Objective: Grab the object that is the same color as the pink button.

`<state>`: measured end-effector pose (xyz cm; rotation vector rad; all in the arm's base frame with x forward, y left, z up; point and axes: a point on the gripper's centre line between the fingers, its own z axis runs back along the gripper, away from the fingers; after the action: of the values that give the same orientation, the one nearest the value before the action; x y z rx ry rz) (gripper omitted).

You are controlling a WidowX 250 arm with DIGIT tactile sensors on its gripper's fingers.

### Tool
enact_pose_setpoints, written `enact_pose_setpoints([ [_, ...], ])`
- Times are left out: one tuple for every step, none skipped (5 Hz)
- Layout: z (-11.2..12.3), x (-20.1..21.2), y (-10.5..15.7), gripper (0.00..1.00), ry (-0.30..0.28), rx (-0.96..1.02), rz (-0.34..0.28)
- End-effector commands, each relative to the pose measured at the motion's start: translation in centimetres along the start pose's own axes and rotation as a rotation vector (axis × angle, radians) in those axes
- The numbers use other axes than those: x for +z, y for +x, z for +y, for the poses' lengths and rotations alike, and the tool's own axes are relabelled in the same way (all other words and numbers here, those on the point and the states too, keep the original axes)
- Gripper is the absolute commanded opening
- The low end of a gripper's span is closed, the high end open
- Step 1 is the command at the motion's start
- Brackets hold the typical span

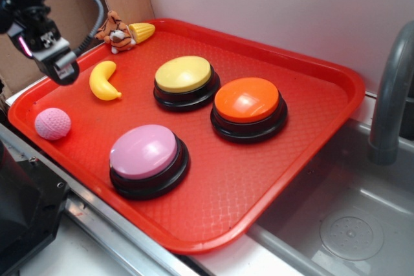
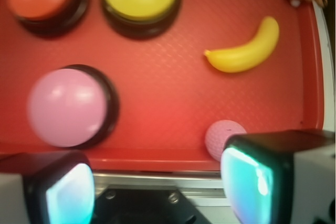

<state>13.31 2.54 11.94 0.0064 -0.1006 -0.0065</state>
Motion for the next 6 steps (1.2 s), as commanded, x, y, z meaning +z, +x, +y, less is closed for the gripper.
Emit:
enact_pose_setpoints([
  [3.0, -3.7, 0.0, 1.0, 0.059, 0.046, 0.01],
  [3.9, -5.5, -0.3, 1.0, 0.079, 0.068, -0.009],
  [5.1, -6.9, -0.9, 1.0, 0.12, 0.081, 0.021],
  [6.1, -8.3, -1.3, 1.0, 0.152, 0.093, 0.053],
  [6.1, -9.1, -1.2, 1.0, 0.146, 0.092, 0.065],
  [6.5, -9.8, -1.3, 1.0, 0.165, 0.116, 0.094],
])
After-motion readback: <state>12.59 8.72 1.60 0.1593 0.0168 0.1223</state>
